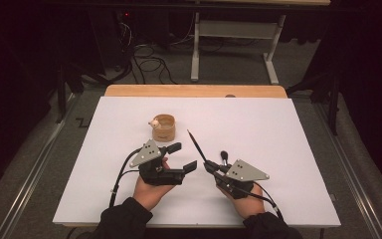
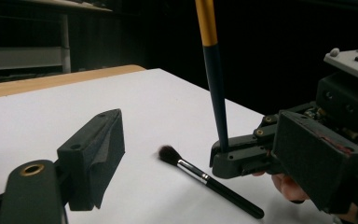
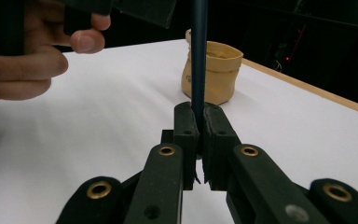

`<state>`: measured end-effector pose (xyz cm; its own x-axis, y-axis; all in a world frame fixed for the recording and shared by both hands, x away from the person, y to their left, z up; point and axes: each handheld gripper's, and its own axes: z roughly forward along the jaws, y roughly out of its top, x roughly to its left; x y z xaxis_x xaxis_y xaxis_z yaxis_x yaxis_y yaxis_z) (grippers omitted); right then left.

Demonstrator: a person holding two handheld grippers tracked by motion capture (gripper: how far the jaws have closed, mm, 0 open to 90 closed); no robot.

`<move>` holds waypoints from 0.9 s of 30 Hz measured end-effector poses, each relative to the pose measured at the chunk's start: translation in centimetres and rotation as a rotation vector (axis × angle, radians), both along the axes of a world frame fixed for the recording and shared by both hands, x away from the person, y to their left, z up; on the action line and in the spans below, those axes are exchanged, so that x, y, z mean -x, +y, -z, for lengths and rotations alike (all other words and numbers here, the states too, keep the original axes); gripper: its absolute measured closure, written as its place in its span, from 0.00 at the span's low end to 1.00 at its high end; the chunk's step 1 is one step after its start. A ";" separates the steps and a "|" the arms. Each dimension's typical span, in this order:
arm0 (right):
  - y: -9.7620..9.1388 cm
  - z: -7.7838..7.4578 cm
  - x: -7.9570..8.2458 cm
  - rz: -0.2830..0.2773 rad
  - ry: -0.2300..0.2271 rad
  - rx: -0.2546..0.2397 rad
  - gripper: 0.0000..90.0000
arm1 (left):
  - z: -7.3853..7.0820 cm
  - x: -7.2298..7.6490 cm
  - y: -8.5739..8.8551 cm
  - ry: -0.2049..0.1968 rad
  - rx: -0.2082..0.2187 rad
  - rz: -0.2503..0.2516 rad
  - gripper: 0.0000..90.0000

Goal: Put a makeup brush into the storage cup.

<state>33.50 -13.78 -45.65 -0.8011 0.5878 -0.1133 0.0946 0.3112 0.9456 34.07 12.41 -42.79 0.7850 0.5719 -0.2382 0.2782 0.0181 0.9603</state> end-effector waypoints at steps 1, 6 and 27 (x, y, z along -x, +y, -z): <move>0.0 0.1 0.0 -0.001 0.002 0.001 0.97 | 0.0 0.0 0.1 0.002 0.010 0.002 0.20; 0.3 0.2 0.2 -0.010 0.005 -0.002 0.97 | -0.2 0.1 0.2 0.001 0.034 -0.002 0.22; 0.7 0.3 0.5 -0.032 -0.010 0.013 0.97 | 0.1 0.3 0.3 0.007 0.096 -0.012 0.40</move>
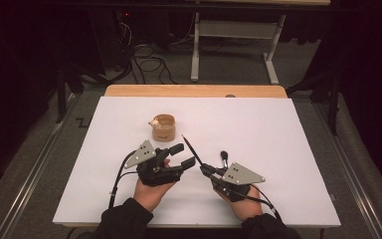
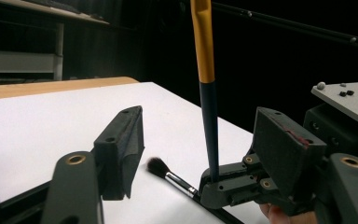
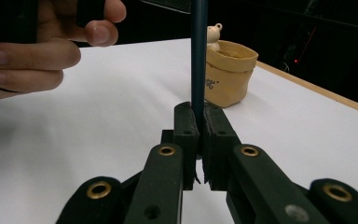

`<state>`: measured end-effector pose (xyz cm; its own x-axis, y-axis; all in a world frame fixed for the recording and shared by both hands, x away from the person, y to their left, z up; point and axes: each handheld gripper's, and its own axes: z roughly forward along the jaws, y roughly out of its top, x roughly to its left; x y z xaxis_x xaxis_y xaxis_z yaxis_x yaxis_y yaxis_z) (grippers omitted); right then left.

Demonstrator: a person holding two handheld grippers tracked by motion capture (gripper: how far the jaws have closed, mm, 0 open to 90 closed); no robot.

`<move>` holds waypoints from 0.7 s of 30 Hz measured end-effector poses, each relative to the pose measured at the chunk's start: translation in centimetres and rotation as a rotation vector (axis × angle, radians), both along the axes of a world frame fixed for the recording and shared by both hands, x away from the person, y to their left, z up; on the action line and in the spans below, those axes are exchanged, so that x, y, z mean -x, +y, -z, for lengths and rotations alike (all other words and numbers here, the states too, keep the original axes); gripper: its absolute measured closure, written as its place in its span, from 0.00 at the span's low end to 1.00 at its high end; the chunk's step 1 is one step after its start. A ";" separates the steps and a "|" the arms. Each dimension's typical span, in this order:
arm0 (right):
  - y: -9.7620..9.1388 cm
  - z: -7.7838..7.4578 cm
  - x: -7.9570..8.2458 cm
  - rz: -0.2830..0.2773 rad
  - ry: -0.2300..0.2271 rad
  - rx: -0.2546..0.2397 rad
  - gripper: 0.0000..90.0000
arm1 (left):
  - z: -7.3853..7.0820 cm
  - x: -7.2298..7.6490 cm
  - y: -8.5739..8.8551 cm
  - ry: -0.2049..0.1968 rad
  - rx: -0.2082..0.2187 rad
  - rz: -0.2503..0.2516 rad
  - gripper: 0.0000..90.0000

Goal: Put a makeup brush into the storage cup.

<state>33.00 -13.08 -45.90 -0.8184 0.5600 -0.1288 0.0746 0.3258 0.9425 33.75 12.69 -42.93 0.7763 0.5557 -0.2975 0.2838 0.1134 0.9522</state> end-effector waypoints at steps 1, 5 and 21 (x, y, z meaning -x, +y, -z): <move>0.0 0.0 0.0 -0.003 -0.006 0.007 0.97 | 0.0 0.0 0.0 0.001 0.001 -0.005 0.41; 0.2 0.1 0.0 -0.009 -0.009 0.004 0.97 | 0.0 0.0 0.0 0.009 0.010 -0.016 0.46; 0.4 0.2 0.2 -0.023 0.001 0.021 0.97 | 0.2 -0.1 0.4 0.003 0.055 0.030 0.69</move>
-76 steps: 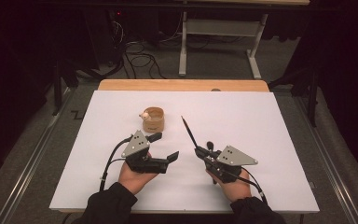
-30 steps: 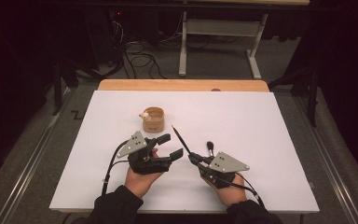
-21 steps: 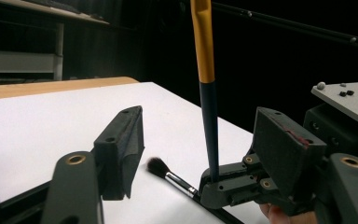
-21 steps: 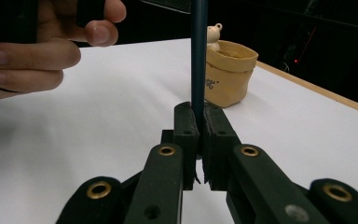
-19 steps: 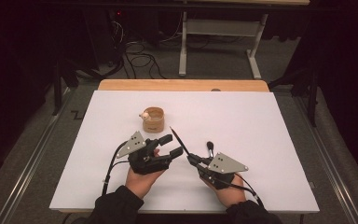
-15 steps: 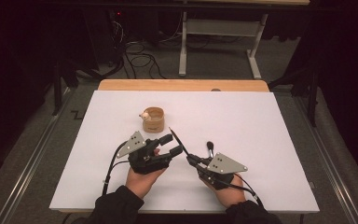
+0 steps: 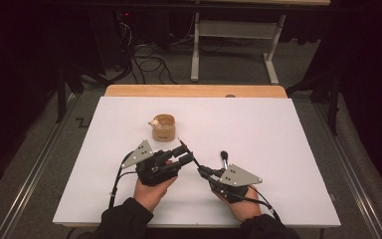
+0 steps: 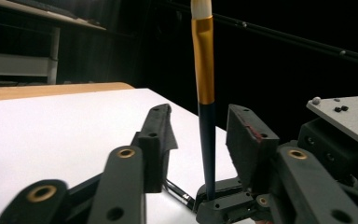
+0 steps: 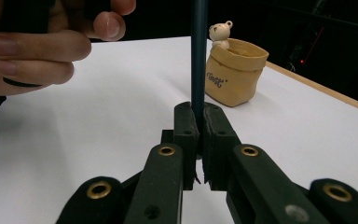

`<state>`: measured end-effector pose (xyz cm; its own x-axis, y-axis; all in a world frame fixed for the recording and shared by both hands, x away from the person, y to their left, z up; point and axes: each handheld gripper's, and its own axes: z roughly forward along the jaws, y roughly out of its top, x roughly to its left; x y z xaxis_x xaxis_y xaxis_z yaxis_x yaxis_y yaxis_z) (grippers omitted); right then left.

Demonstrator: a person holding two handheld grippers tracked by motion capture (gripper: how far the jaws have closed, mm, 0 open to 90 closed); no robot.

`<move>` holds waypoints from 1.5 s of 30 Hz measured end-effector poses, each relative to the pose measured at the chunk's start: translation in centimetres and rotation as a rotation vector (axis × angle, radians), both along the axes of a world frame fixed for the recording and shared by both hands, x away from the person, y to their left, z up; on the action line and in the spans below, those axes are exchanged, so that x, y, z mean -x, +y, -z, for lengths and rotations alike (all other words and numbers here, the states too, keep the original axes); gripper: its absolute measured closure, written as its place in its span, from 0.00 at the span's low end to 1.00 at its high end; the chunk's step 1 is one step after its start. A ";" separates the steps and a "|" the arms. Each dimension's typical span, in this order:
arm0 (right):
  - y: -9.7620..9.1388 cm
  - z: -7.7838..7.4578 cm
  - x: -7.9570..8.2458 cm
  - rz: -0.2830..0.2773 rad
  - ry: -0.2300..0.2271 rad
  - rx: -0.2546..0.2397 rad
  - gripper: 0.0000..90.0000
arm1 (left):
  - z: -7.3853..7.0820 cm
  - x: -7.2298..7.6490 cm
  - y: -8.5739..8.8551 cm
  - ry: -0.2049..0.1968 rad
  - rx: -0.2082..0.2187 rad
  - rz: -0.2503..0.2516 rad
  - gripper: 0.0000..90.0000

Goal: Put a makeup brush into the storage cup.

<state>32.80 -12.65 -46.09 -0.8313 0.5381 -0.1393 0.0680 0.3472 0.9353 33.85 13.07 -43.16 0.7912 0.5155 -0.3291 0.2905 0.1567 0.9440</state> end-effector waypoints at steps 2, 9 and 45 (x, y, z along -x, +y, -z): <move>0.0 0.0 0.0 -0.001 0.002 0.002 0.97 | 0.0 0.0 0.1 0.004 0.008 0.007 0.72; 0.1 0.1 0.0 -0.002 0.001 0.010 0.97 | 0.1 -0.1 0.1 0.006 0.022 0.020 0.78; 0.5 0.2 0.1 0.000 0.007 0.018 0.62 | 0.3 -0.4 0.9 0.007 0.033 0.031 0.93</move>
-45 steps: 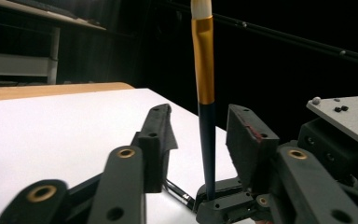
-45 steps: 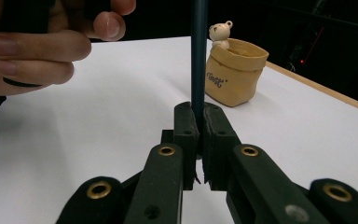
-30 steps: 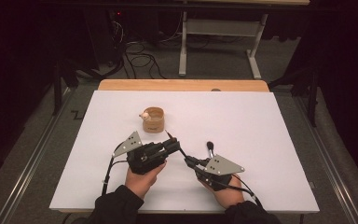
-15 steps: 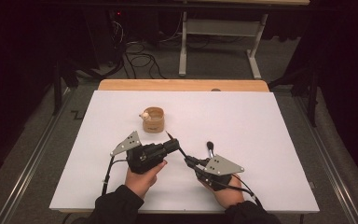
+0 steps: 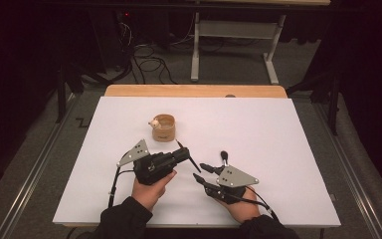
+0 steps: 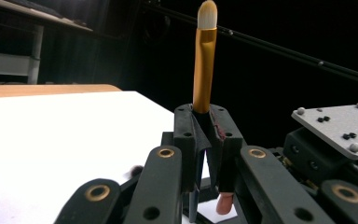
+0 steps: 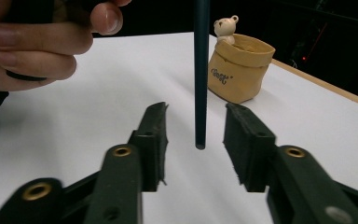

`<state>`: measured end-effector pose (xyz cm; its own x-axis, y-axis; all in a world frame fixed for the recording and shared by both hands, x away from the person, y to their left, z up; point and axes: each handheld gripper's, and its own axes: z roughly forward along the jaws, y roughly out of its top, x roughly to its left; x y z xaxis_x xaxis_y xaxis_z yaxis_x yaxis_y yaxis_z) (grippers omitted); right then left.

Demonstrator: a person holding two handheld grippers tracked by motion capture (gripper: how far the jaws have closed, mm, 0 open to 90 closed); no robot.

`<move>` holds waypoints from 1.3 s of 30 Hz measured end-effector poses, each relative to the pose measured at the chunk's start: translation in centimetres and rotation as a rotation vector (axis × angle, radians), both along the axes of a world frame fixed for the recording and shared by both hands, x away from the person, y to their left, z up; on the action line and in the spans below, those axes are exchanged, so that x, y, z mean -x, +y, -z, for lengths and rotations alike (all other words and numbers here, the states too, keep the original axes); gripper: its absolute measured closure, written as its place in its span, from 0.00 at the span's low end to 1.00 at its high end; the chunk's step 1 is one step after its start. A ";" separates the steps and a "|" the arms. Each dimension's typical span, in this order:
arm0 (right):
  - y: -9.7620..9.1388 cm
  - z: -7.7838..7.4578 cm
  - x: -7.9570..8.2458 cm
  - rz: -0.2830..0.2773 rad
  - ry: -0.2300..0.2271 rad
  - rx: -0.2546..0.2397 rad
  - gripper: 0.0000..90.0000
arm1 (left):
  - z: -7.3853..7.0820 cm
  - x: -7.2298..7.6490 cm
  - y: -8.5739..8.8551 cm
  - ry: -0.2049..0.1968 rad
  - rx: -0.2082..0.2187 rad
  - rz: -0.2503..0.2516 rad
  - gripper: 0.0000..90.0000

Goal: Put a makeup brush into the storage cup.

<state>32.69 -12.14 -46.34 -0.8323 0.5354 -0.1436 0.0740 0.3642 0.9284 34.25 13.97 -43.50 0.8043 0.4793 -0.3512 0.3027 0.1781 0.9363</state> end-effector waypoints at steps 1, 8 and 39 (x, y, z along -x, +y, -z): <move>0.0 0.0 0.0 0.005 0.003 -0.008 0.60 | 0.0 0.0 0.1 -0.002 -0.003 -0.003 0.93; -0.3 -0.1 -0.3 0.013 0.049 -0.029 0.46 | -0.1 0.0 0.4 -0.009 -0.031 -0.027 0.93; -2.8 -1.1 -1.4 0.130 0.091 -0.129 0.00 | -1.2 0.0 2.2 -0.051 -0.233 -0.158 0.93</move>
